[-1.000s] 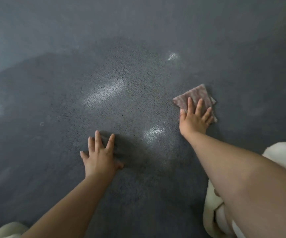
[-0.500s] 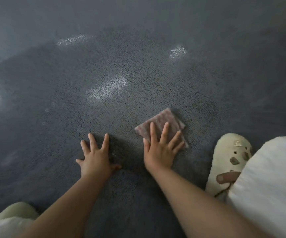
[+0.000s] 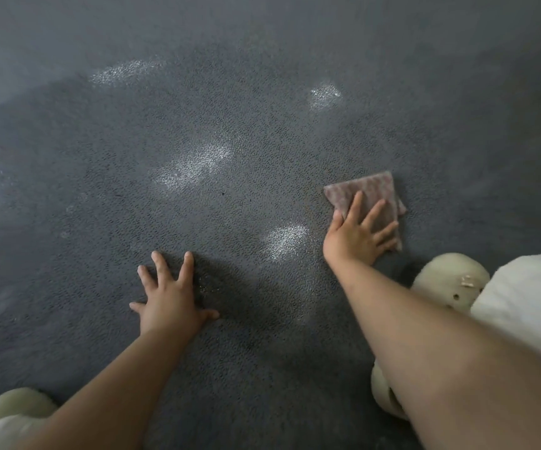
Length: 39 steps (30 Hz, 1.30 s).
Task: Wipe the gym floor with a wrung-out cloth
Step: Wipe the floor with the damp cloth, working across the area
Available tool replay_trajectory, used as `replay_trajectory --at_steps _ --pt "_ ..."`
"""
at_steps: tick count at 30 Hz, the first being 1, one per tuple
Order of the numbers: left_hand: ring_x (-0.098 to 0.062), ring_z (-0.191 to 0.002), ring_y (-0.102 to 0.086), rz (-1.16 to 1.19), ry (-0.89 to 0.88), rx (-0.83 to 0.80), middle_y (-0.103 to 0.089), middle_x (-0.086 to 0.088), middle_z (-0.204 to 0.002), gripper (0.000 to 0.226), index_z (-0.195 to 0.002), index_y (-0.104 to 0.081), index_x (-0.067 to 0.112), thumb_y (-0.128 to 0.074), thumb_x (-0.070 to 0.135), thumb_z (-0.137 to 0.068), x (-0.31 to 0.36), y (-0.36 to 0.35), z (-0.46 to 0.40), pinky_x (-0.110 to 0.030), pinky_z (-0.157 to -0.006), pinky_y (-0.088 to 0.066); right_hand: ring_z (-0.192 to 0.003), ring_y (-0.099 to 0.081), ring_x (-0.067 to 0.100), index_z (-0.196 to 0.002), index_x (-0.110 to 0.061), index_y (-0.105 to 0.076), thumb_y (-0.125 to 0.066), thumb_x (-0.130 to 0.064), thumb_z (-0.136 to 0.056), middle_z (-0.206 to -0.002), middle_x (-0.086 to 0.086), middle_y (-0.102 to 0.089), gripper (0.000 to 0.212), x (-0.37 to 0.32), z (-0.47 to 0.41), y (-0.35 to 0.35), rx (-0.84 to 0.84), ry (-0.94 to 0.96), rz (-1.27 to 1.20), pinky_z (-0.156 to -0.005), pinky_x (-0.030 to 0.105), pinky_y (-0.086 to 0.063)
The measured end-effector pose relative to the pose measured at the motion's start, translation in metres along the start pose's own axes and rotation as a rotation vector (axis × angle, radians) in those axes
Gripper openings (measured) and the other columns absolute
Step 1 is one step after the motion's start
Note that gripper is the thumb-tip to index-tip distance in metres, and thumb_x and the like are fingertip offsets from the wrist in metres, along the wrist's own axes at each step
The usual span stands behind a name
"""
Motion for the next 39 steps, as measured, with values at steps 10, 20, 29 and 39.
replay_trajectory --at_steps 10,20,29,39 --pt "-0.038 -0.142 0.017 0.012 0.015 -0.006 0.024 -0.009 -0.154 0.112 -0.15 0.001 0.032 -0.078 0.044 -0.072 0.003 0.001 0.0 -0.068 -0.105 -0.022 -0.139 0.011 0.051 -0.15 -0.036 -0.001 -0.027 -0.054 -0.096 -0.158 0.011 0.014 0.063 -0.008 0.091 -0.047 -0.049 -0.015 -0.031 -0.106 0.068 0.003" --pt "-0.04 -0.141 0.016 0.019 0.005 -0.005 0.023 -0.01 -0.154 0.113 -0.15 0.001 0.031 -0.079 0.043 -0.071 0.0 0.0 -0.002 -0.067 -0.105 -0.022 -0.141 0.015 0.042 -0.147 -0.046 0.006 -0.014 -0.06 -0.095 -0.158 -0.001 0.018 0.057 0.007 -0.024 0.011 -0.064 0.225 0.132 -0.111 0.064 0.003" --pt "-0.04 -0.141 0.018 0.003 -0.018 -0.001 0.024 -0.011 -0.154 0.112 -0.15 0.001 0.032 -0.077 0.047 -0.071 0.001 0.001 0.002 -0.066 -0.106 -0.022 -0.138 -0.011 0.053 -0.148 -0.034 -0.026 -0.031 -0.05 -0.095 -0.158 0.013 -0.01 0.055 -0.005 0.079 -0.038 0.056 -0.036 -0.08 -0.106 0.068 -0.009" --pt "-0.029 -0.144 0.018 0.009 -0.111 -0.02 0.024 -0.003 -0.155 0.102 -0.15 -0.001 0.034 -0.072 0.043 -0.078 -0.021 0.001 0.009 -0.052 -0.113 -0.021 -0.127 -0.029 0.058 -0.137 -0.03 -0.037 -0.032 -0.05 -0.086 -0.145 0.021 -0.038 0.055 -0.026 0.186 -0.09 -0.117 0.417 0.053 -0.094 0.076 -0.021"
Point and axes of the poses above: each hand's wrist, its own z-axis away from the middle knuckle, its own y-axis out of the back of the hand, x = y × z, the point moved 3 cm from there along -z, towards the middle knuckle
